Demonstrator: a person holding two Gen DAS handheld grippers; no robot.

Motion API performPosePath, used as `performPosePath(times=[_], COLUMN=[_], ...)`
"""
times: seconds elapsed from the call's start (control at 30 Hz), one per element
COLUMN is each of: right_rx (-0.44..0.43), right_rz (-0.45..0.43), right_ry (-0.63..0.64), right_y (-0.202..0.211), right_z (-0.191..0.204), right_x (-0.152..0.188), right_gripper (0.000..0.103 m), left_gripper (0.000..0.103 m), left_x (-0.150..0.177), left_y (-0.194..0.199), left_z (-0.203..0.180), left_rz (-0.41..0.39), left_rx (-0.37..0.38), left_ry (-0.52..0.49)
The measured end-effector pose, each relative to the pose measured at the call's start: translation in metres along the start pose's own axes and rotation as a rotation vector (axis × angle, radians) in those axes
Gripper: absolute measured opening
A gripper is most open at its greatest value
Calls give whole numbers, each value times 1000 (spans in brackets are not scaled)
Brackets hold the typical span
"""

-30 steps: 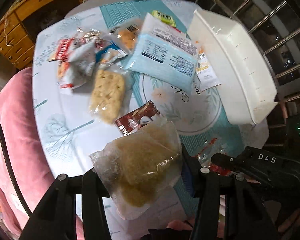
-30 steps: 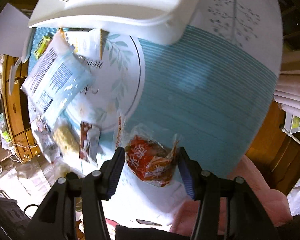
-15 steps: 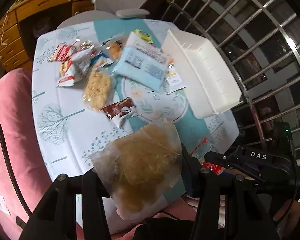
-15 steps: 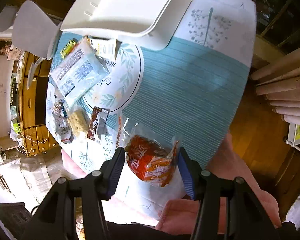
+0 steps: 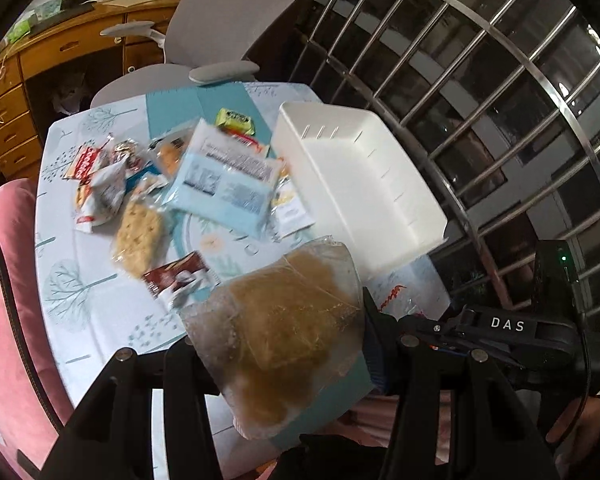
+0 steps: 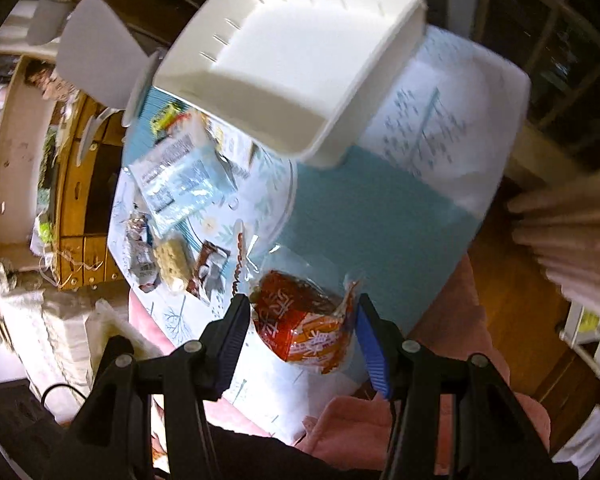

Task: Organize snacks
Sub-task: 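Carry both snacks over the white tray and open both tools to drop them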

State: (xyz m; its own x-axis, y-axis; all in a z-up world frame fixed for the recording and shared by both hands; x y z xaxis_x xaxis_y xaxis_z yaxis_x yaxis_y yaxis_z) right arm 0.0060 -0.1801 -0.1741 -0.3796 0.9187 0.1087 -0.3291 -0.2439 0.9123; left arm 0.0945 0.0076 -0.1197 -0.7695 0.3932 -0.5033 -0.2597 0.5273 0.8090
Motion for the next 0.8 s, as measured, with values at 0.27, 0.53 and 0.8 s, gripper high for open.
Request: performPosePath(times=[0.27, 0.53, 0.8], right_rx=[-15, -7, 49], right_rz=[10, 7, -9], right_ry=[107, 223, 353], right_y=[21, 37, 51], right_z=[8, 20, 31], right_x=[-71, -143, -208], right_gripper=[53, 53, 53], left_gripper=[50, 50, 50], left_x=[-39, -78, -108], left_y=[-25, -62, -105], left_z=[-44, -80, -109], left_rz=[-66, -126, -155], left_rx=[-40, -72, -54], left_ry=[37, 117, 204])
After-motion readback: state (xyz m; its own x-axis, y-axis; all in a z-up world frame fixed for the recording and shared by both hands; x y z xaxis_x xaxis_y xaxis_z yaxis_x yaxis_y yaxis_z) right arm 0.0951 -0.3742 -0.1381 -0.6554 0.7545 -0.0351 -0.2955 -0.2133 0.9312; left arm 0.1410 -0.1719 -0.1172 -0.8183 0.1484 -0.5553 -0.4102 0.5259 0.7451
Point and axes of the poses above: each gripper's, at about its wrist camera, not at the fingertips, and y roughly against the way its jaws point, z to its left, x to its underside, the point moved 4 cm from there along -y, roughly the way its jaws point, and after that the axes turned 11 degrees about -y, right-handed, at the moved point
